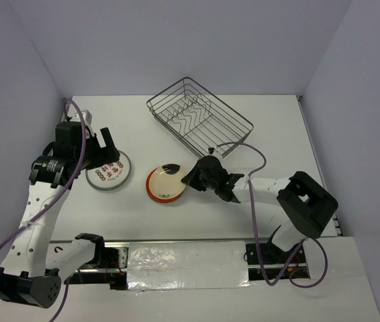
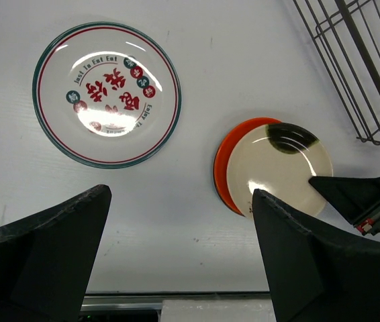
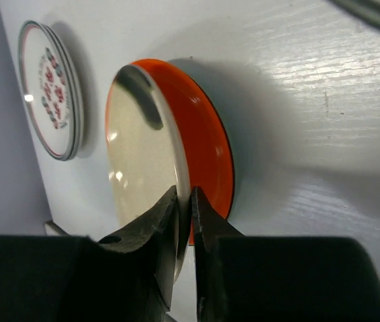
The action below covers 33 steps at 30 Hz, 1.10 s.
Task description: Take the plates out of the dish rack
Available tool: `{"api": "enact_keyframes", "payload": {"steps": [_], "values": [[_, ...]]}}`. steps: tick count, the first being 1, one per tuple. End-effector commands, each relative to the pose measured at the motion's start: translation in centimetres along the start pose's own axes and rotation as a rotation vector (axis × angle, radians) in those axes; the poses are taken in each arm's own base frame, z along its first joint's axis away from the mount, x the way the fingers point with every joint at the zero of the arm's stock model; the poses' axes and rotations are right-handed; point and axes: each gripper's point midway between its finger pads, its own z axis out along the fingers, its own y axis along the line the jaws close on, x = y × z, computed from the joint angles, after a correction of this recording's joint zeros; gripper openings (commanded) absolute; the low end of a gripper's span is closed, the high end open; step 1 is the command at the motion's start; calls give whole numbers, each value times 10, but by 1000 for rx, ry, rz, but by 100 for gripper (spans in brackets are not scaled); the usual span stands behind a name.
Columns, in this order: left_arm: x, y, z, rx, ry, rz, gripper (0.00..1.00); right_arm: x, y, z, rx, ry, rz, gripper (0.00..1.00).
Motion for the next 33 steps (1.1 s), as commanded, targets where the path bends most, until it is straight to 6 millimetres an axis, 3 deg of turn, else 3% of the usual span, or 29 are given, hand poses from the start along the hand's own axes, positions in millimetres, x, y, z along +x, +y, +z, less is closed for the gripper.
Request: {"api": "enact_keyframes", "payload": {"steps": [1, 2, 6, 7, 8, 9, 11, 13, 16, 21, 25, 26, 27, 28, 29, 30, 31, 32, 33], "values": [[3, 5, -6, -6, -8, 26, 99, -10, 29, 6, -73, -30, 6, 21], [4, 6, -6, -6, -7, 29, 99, -9, 30, 7, -79, -24, 4, 39], [3, 6, -8, -10, -5, 42, 99, -4, 56, 7, -101, 16, -76, 60], [2, 7, -8, -16, -4, 45, 100, 9, 45, 5, -34, 58, -131, 63], [1, 7, -8, -16, -4, 45, 100, 6, 59, 4, -34, 54, -153, 71], [-1, 6, -8, -12, -9, 45, 99, 17, 43, 5, 41, 99, -206, 72], [-2, 4, -6, -8, -6, 45, 99, 30, 39, 10, 98, 167, -236, 76], [-4, 1, -4, 2, -2, 45, 99, 46, 16, 5, 208, 249, -261, 78], [-7, -2, 1, 9, 8, 45, 100, 45, -9, -6, 349, 258, -258, 79], [-10, -4, 10, 4, 22, 44, 99, 31, -10, -30, 405, 251, -327, 81], [-14, 2, 16, -46, 35, 34, 99, 0, 27, -55, 331, 169, -392, 83], [-18, 3, 15, -62, 35, 32, 100, -17, 51, -73, 241, 110, -428, 88], [-21, 6, 14, -85, 30, 31, 100, -29, 68, -84, 172, 66, -462, 100], [-24, 9, 14, -109, 23, 31, 100, -40, 81, -96, 112, 28, -508, 100], [-36, 17, 8, -163, -14, 32, 100, -64, 99, -123, 41, -58, -598, 100], [-37, 23, 9, -207, -3, 34, 100, -83, 100, -137, 54, -111, -621, 100], [-55, 29, -1, -261, -52, 32, 99, -110, 113, -163, 50, -196, -629, 100], [-60, 31, 1, -291, -49, 29, 100, -139, 87, -179, 184, -244, -655, 100], [-66, 34, -5, -313, -57, 26, 100, -163, 96, -203, 186, -309, -644, 100]]}}
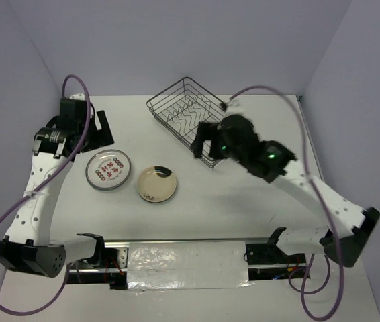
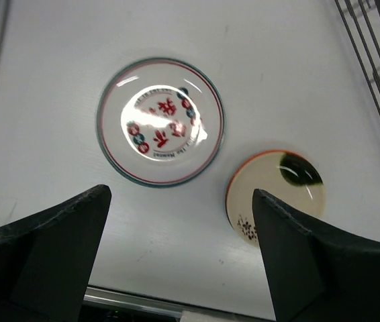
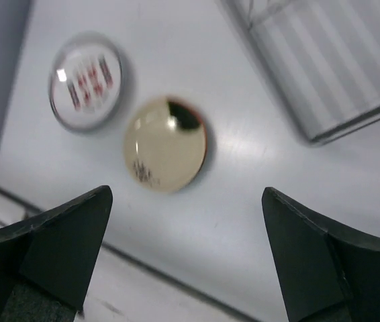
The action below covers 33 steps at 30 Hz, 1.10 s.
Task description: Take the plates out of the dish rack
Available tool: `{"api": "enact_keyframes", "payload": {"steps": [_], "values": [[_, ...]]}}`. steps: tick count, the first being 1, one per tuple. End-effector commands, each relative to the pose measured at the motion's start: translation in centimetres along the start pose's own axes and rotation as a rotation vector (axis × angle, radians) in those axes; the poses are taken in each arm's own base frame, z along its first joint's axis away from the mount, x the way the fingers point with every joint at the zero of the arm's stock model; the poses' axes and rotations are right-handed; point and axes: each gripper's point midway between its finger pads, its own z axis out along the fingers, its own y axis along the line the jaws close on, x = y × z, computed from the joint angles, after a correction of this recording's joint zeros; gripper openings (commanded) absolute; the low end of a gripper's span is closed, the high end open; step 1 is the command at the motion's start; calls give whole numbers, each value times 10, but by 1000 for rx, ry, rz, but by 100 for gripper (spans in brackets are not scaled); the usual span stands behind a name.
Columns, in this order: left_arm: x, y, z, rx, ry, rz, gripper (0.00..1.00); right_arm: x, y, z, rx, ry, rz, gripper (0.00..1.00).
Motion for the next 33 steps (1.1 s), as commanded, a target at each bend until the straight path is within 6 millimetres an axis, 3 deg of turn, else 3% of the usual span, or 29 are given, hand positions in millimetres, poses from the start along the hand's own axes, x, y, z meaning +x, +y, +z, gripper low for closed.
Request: {"api": "enact_keyframes", "payload": {"steps": [1, 3, 5, 7, 8, 11, 13, 14, 15, 19, 22, 33], "values": [[-46, 25, -25, -156, -133, -36, 100, -82, -62, -69, 206, -214, -106, 100], [-56, 29, -31, -184, -170, -59, 100, -96, -93, -93, 267, -247, -74, 100], [-60, 42, -36, -249, -209, -82, 99, -103, -108, -128, 288, -326, -72, 100], [-51, 51, -31, -305, -196, -86, 99, -105, -124, -159, 340, -385, -59, 100], [-49, 55, -32, -320, -203, -98, 100, -96, -140, -170, 419, -370, -55, 100], [-41, 61, -40, -321, -226, -127, 99, -81, -162, -203, 510, -398, -1, 100], [-35, 69, -49, -337, -248, -148, 99, -67, -168, -231, 480, -479, 44, 100], [-34, 70, -54, -332, -258, -159, 99, -66, -167, -231, 477, -478, 54, 100], [-29, 76, -56, -355, -259, -161, 100, -61, -170, -242, 467, -516, 89, 100], [-8, 95, -67, -419, -261, -193, 99, -40, -184, -252, 520, -482, 119, 100], [5, 105, -65, -468, -254, -185, 100, -37, -185, -253, 522, -480, 134, 100], [0, 89, -56, -384, -234, -149, 99, -39, -168, -223, 426, -432, 123, 100]]}}
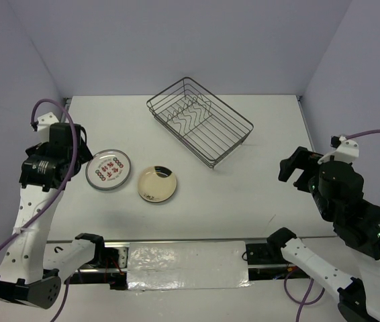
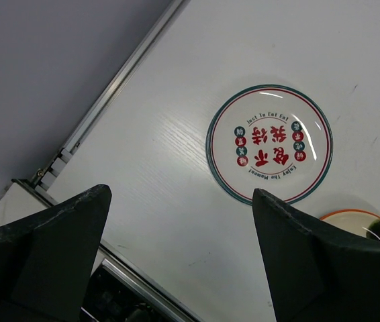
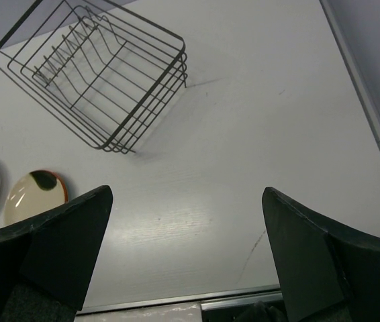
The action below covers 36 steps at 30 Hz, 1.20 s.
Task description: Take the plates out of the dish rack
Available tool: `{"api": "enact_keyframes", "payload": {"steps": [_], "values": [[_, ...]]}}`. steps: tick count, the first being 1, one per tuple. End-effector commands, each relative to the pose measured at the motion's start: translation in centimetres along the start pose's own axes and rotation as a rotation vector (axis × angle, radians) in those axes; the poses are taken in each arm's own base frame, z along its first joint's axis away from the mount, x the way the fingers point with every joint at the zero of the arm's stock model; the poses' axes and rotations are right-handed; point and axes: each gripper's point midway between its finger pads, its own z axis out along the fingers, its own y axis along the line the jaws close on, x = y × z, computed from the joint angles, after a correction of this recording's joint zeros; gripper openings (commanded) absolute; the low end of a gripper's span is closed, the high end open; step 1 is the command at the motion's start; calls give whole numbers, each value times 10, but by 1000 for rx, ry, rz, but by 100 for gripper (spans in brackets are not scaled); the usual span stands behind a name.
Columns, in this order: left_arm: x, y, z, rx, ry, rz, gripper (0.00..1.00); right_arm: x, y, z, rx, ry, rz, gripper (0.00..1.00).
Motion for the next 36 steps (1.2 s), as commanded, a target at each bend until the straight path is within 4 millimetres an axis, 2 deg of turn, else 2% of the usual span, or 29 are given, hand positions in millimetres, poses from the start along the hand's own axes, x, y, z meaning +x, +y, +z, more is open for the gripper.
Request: {"api": "enact_keyframes", "payload": {"steps": [1, 7, 11, 17, 27, 31, 36], "values": [[-13, -4, -4, 30, -41, -11, 99, 0, 13, 7, -34, 10, 9, 100], [-15, -11, -4, 61, -42, -4, 100, 13, 27, 17, -72, 65, 32, 100], [-11, -19, 0, 89, -26, 16, 99, 5, 30, 16, -73, 51, 54, 100], [-8, -24, 2, 108, -17, 20, 99, -9, 20, 9, -30, 2, 87, 100], [-9, -33, 6, 128, -3, 25, 99, -17, 14, 6, -9, -37, 112, 100], [-13, -38, 6, 140, -2, 26, 100, -23, 17, 8, -9, -52, 108, 100], [-29, -42, 0, 146, -14, 18, 100, -34, 21, 9, -13, -79, 104, 100]]}}
